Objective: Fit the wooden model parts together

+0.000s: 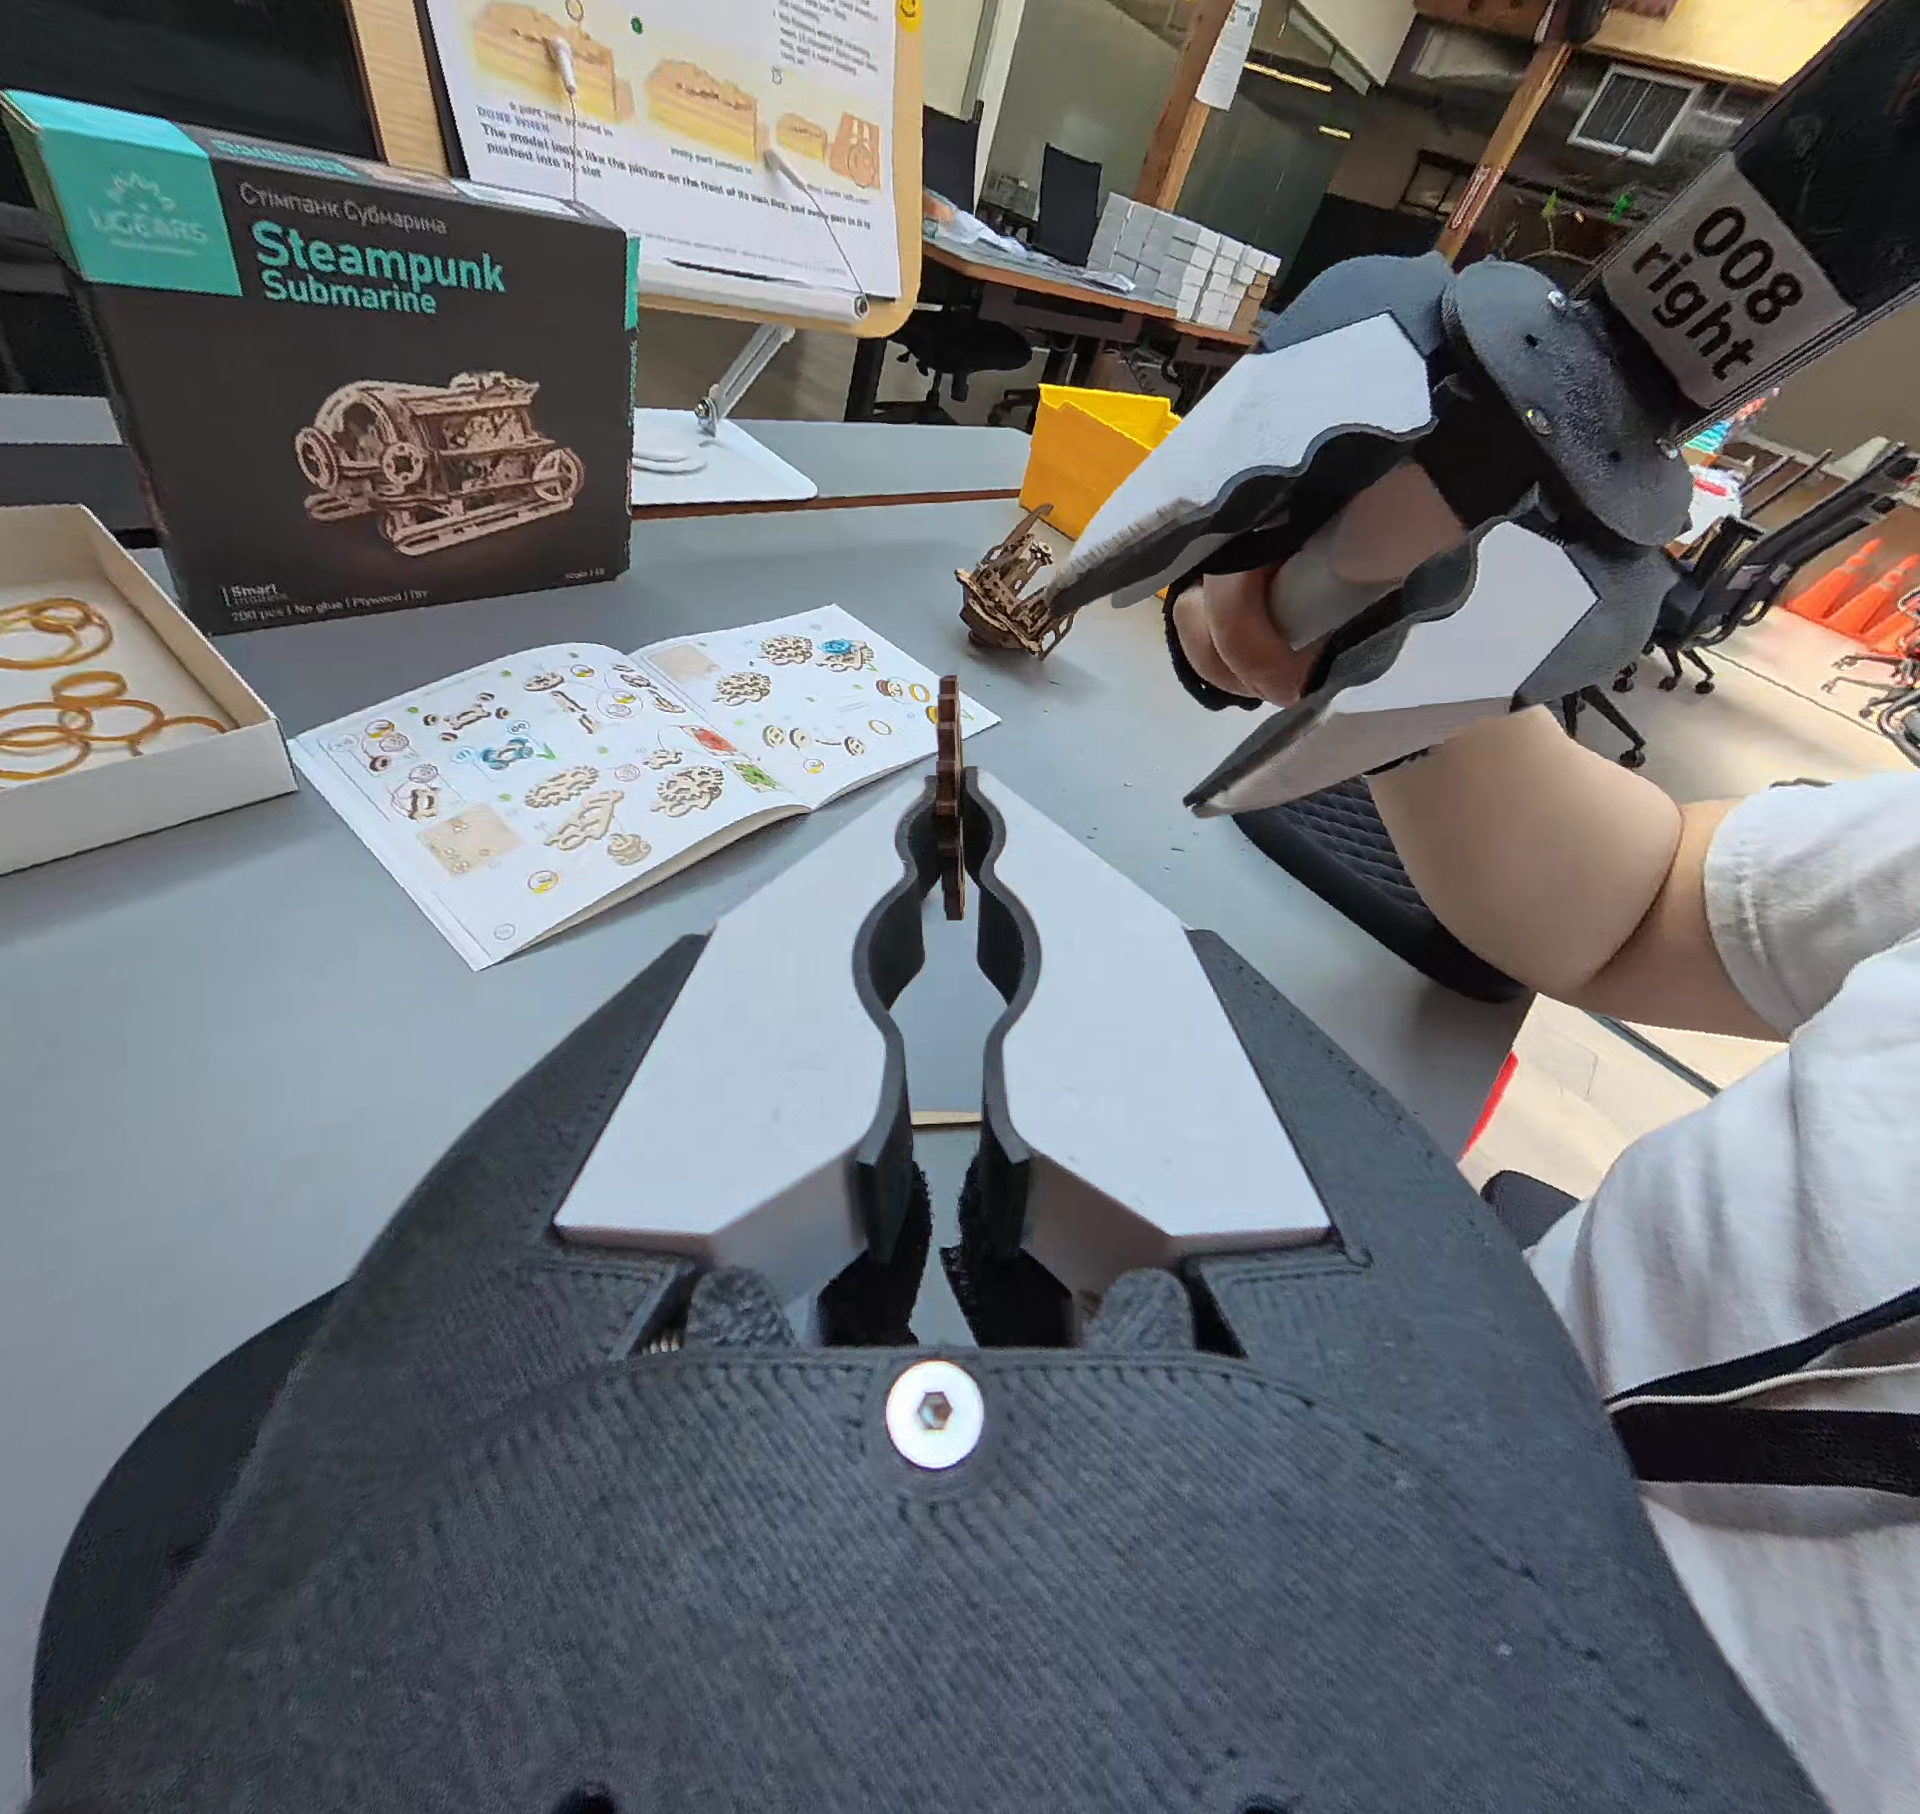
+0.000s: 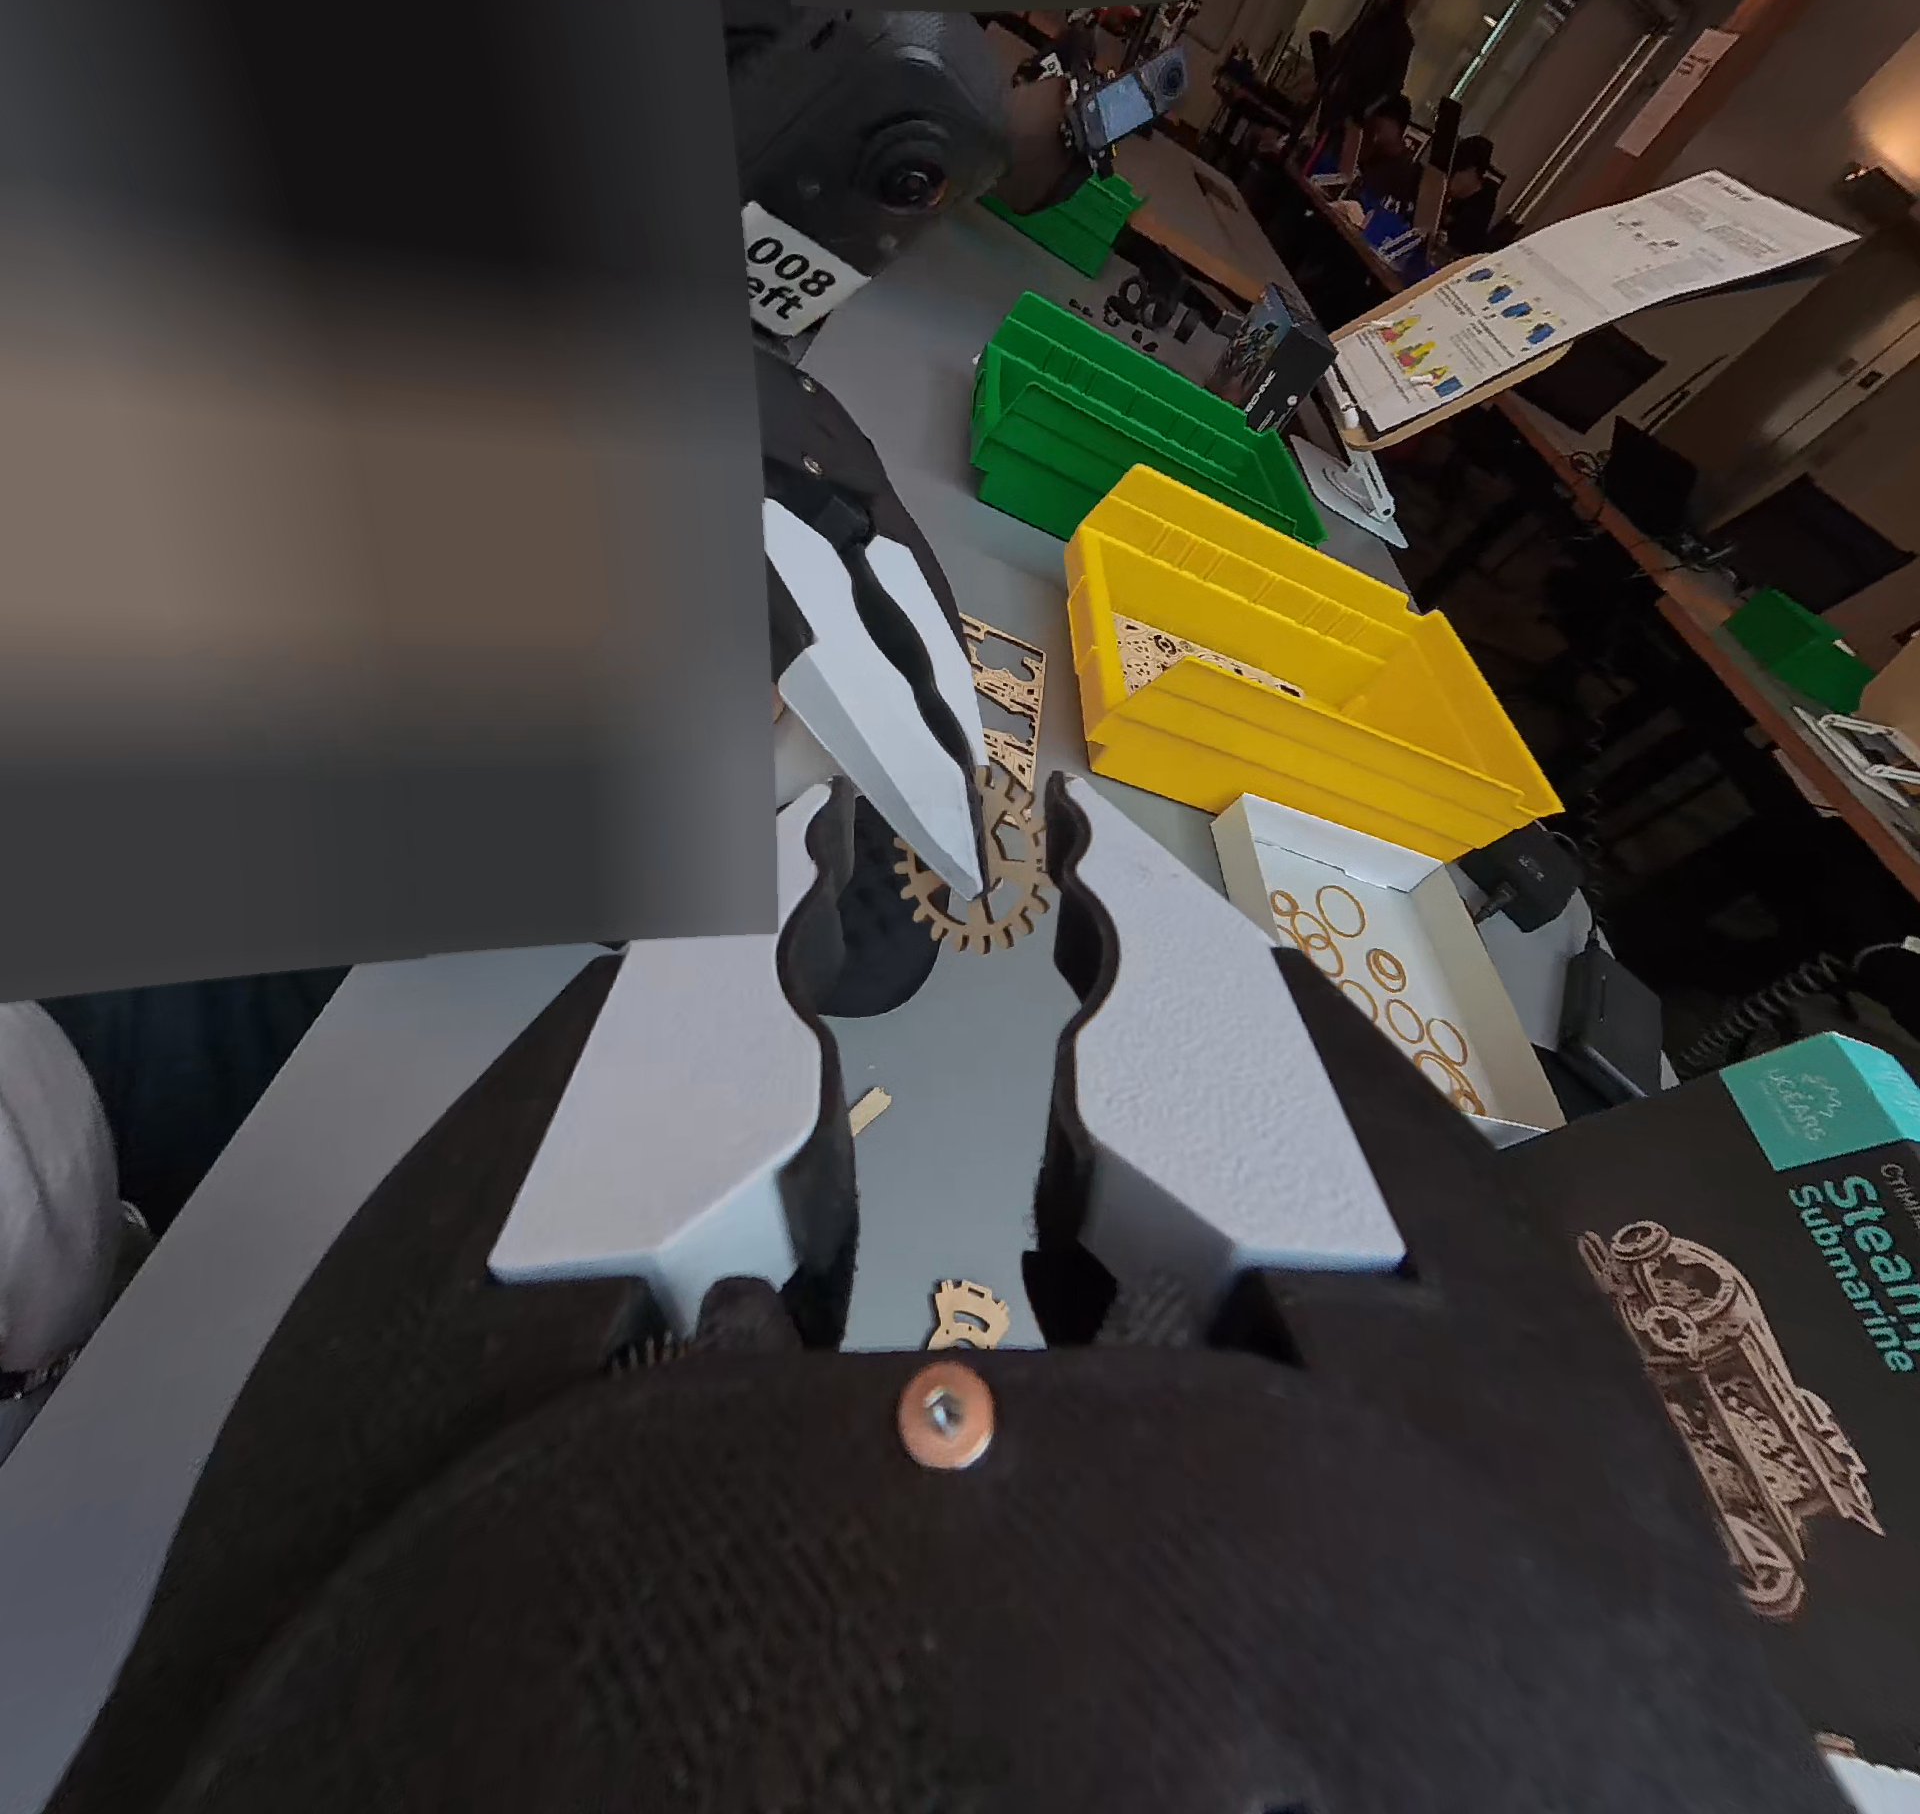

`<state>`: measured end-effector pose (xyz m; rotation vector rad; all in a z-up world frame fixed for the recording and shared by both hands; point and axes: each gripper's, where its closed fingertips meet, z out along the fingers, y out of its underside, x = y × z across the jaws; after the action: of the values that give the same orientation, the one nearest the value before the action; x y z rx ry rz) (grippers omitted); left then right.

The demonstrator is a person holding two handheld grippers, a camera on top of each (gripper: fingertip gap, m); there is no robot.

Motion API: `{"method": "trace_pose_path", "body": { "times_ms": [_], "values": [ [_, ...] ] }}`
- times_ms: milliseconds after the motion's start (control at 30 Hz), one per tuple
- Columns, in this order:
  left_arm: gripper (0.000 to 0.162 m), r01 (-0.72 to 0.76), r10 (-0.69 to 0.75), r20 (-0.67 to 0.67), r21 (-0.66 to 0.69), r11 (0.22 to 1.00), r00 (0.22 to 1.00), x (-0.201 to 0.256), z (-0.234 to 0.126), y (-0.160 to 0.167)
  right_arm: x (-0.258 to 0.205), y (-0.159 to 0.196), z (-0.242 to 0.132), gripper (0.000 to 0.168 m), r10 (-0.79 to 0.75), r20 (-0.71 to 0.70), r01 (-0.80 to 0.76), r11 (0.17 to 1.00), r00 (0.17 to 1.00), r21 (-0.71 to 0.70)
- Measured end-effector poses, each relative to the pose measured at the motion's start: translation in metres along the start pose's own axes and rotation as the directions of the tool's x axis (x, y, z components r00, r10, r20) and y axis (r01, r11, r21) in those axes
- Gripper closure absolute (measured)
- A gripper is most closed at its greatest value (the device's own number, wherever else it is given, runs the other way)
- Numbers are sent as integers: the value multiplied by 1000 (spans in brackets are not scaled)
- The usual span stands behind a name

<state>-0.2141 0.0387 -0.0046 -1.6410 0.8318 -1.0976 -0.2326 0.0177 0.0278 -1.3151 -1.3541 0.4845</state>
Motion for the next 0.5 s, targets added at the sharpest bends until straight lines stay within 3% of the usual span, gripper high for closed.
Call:
{"method": "trace_pose_path", "body": {
  "times_ms": [100, 500],
  "values": [
    [162, -1, 1, 6, -28, 1000, 1000, 5, 4, 1, 2, 9, 6, 126, -63, -48, 60, 996, 997, -60],
    [162, 2, 0, 62, -30, 1000, 998, 3, 2, -4, -5, 12, 12, 121, 35, -41, -39, 994, 999, -102]
  ]
}}
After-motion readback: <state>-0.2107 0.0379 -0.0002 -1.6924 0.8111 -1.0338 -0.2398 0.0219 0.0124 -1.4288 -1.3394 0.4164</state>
